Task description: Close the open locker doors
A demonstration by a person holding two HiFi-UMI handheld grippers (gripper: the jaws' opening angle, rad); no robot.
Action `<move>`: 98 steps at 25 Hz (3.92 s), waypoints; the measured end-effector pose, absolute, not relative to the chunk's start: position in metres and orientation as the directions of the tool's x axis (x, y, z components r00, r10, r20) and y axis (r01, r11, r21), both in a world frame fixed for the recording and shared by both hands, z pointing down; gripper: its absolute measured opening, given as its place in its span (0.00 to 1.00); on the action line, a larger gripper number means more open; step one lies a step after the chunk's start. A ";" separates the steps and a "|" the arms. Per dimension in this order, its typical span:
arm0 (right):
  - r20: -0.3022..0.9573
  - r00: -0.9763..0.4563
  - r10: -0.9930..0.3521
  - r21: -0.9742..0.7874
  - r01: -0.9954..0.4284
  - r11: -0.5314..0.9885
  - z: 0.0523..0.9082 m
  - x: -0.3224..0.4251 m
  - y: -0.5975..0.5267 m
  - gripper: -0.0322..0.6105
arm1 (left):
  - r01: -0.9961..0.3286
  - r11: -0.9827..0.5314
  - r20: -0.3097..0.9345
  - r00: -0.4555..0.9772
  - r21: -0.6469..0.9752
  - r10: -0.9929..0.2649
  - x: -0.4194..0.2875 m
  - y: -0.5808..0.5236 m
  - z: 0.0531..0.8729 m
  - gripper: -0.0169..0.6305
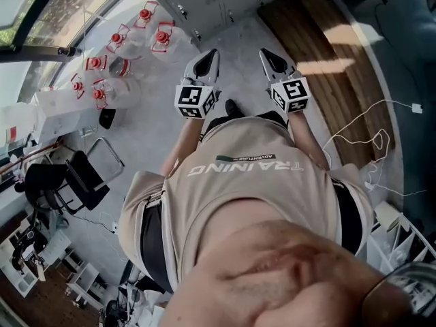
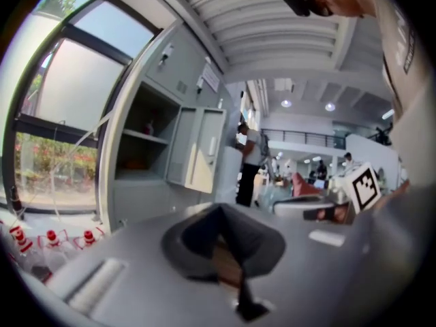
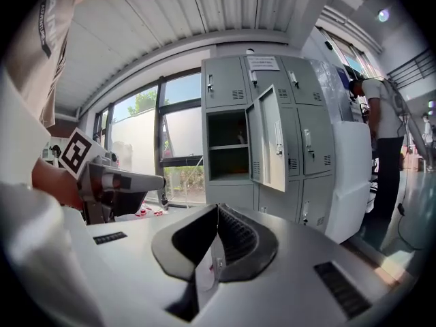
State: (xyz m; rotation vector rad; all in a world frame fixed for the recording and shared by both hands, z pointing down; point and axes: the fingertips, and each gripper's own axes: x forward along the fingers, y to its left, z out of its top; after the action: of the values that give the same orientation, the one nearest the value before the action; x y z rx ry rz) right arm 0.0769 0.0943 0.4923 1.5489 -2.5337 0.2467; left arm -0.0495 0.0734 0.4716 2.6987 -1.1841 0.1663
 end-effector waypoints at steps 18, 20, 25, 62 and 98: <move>0.222 -0.449 -0.866 -0.027 -0.890 0.455 0.498 0.155 -0.089 0.07 | -0.760 -0.632 0.208 0.650 0.152 -0.731 0.014 -0.110 0.476 0.03; 0.217 -0.473 -0.854 -0.021 -0.877 0.480 0.492 0.168 -0.113 0.07 | -0.779 -0.604 0.198 0.627 0.167 -0.754 0.024 -0.138 0.470 0.03; 0.227 -0.587 -0.777 -0.027 -0.801 0.598 0.490 0.186 -0.152 0.07 | -0.811 -0.567 0.164 0.585 0.146 -0.794 0.043 -0.198 0.449 0.03; 0.189 -0.867 -0.460 -0.076 -0.480 0.874 0.493 0.110 -0.211 0.07 | -0.941 -0.302 0.292 0.335 0.154 -0.896 -0.035 -0.208 0.494 0.03; 0.293 -0.784 -0.548 0.059 -0.557 0.828 0.500 -0.141 -0.308 0.07 | -0.911 -0.405 0.167 0.413 0.085 -0.895 -0.252 -0.275 0.457 0.03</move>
State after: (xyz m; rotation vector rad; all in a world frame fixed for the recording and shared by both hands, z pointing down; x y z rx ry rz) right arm -0.1410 -0.3083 0.5002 0.8402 -2.7126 0.0442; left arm -0.2522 -0.2749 0.4571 2.5005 -1.6125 0.1410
